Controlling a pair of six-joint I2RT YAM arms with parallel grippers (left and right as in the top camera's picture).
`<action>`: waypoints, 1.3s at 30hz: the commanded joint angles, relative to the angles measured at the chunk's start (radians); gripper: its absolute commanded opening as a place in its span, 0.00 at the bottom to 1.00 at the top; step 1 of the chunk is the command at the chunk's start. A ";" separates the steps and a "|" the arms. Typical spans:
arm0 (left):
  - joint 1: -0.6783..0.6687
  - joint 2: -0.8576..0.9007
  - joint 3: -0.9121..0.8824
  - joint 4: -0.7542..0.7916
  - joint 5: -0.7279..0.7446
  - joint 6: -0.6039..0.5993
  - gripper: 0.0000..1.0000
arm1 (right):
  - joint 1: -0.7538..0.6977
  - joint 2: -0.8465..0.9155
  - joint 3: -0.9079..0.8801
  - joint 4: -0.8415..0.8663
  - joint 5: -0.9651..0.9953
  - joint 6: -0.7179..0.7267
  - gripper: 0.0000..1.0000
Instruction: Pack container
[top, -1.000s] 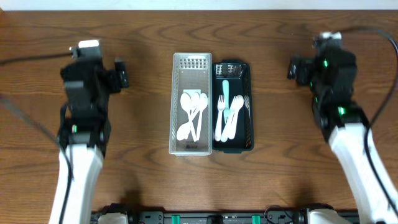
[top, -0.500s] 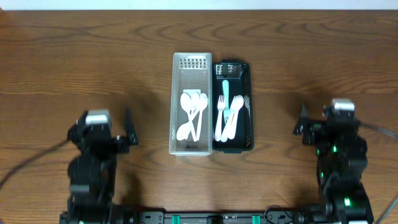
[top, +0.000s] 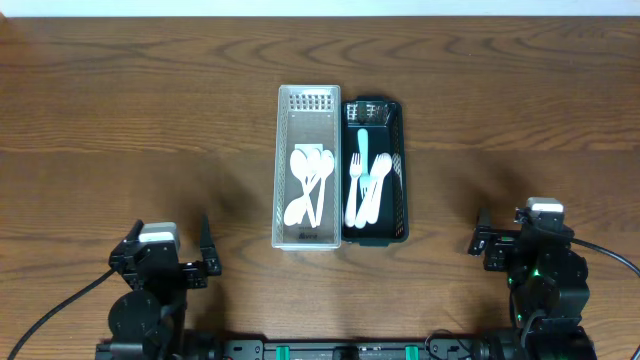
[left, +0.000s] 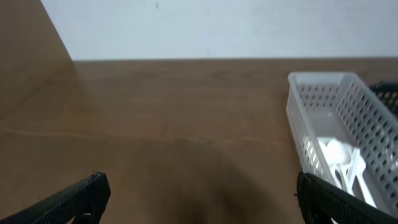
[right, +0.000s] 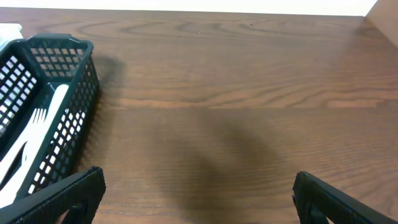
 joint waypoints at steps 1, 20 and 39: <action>-0.003 -0.004 -0.005 -0.041 0.010 0.003 0.98 | 0.008 -0.007 -0.006 -0.006 -0.016 0.018 0.99; -0.003 -0.004 -0.005 -0.426 0.010 0.003 0.98 | 0.008 -0.086 -0.006 -0.069 -0.015 0.008 0.99; -0.003 -0.004 -0.005 -0.428 0.010 0.003 0.98 | 0.021 -0.308 -0.418 0.590 -0.117 -0.218 0.99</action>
